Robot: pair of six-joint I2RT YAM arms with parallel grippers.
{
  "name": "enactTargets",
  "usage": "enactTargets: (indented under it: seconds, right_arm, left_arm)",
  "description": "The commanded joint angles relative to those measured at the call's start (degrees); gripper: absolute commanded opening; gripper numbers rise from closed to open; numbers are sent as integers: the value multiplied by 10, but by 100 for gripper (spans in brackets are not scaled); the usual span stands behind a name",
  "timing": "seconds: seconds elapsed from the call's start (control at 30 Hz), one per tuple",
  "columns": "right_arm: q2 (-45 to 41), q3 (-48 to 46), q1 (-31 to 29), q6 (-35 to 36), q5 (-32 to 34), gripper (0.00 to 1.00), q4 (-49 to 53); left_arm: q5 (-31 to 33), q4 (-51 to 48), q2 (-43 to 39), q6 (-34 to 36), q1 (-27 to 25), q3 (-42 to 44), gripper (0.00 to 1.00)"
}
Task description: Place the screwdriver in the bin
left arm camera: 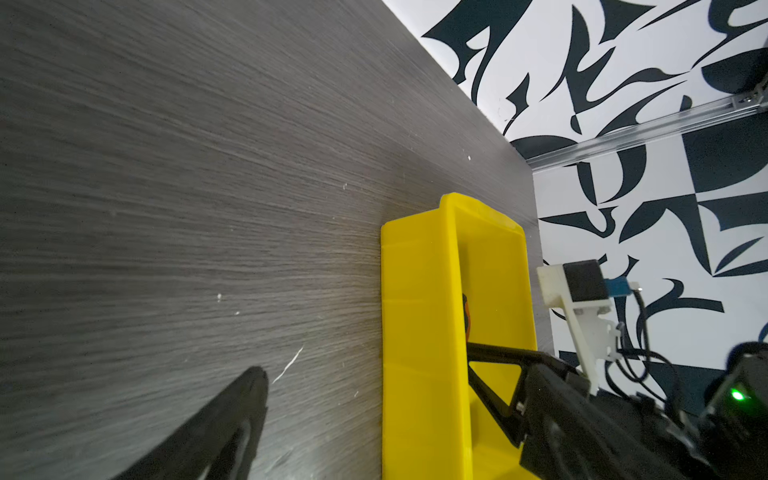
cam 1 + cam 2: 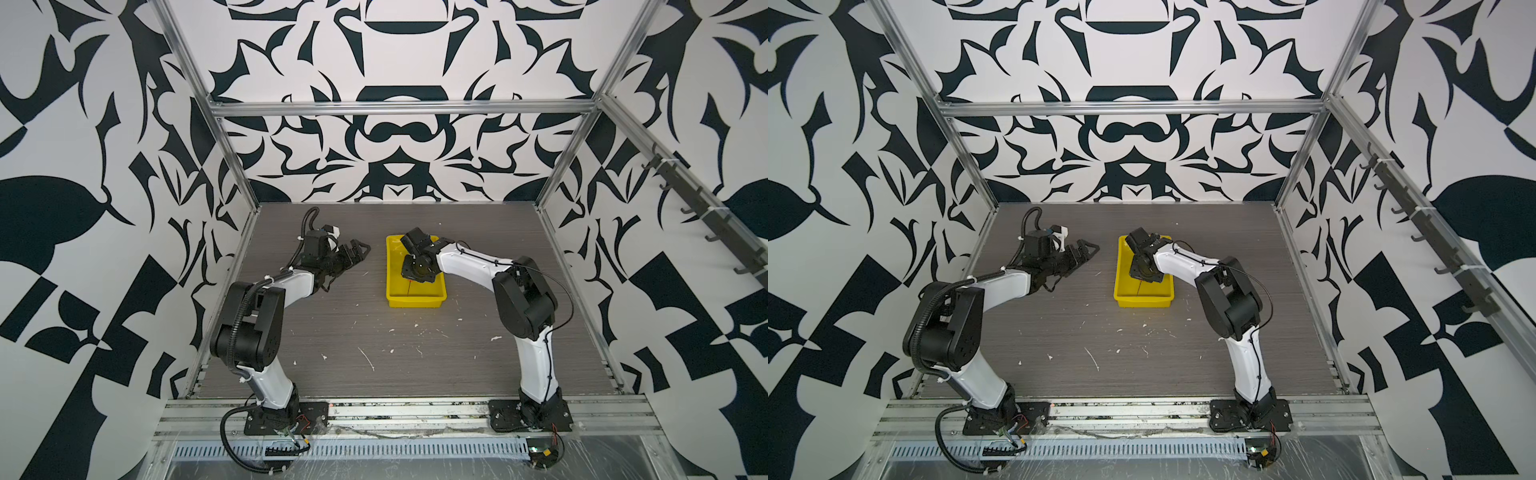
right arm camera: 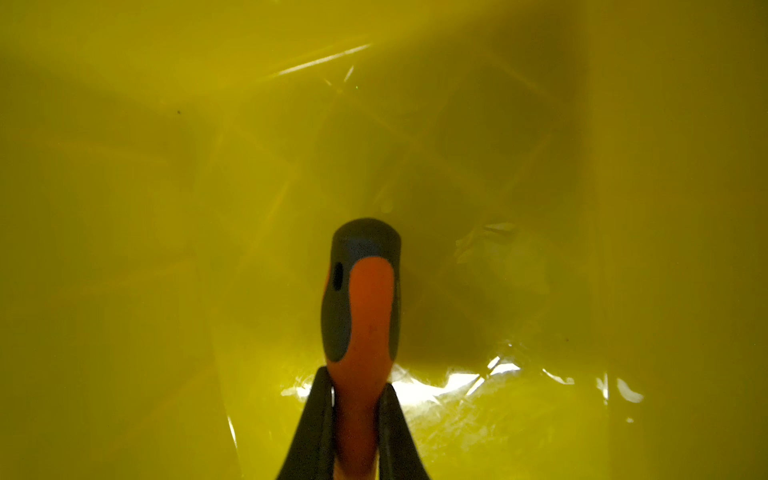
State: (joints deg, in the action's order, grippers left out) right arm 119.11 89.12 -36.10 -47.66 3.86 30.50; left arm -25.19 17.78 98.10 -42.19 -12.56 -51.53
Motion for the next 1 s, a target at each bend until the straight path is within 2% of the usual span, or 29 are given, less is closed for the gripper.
enactTargets:
  seconds: [0.0,0.13,0.2,0.27,0.3,0.37,0.47,0.6,0.7,0.9,0.97]
  right_arm:
    - [-16,28,0,1,7,5,15]
    - [-19,32,-1,9,10,10,17]
    - [-21,35,0,14,6,16,17]
    - [-23,45,0,24,7,28,22]
    - [-24,50,0,28,9,30,27]
    - [-28,59,0,33,12,31,39]
    - [-53,50,-1,33,23,31,51]
    - [-112,-9,0,33,43,31,18]
    - [-187,-65,0,43,66,30,-11]
    - [-360,-150,0,144,231,30,-13]
    - [-417,-205,0,203,298,30,-38]
  left_arm:
    - [-10,15,4,-9,4,-13,100]
    - [-22,10,2,-9,5,-19,100]
    - [-12,15,-2,-7,5,-10,100]
    - [-3,12,-1,-10,7,-10,100]
    - [-9,10,1,-10,7,-14,100]
    - [-21,11,1,-8,7,-17,100]
    - [-5,20,1,-9,8,-7,100]
    - [-20,10,-2,-5,11,-15,100]
    - [-1,12,-7,-2,11,-5,100]
    - [-12,7,7,-7,12,-15,100]
    - [-15,10,13,-14,12,-18,100]
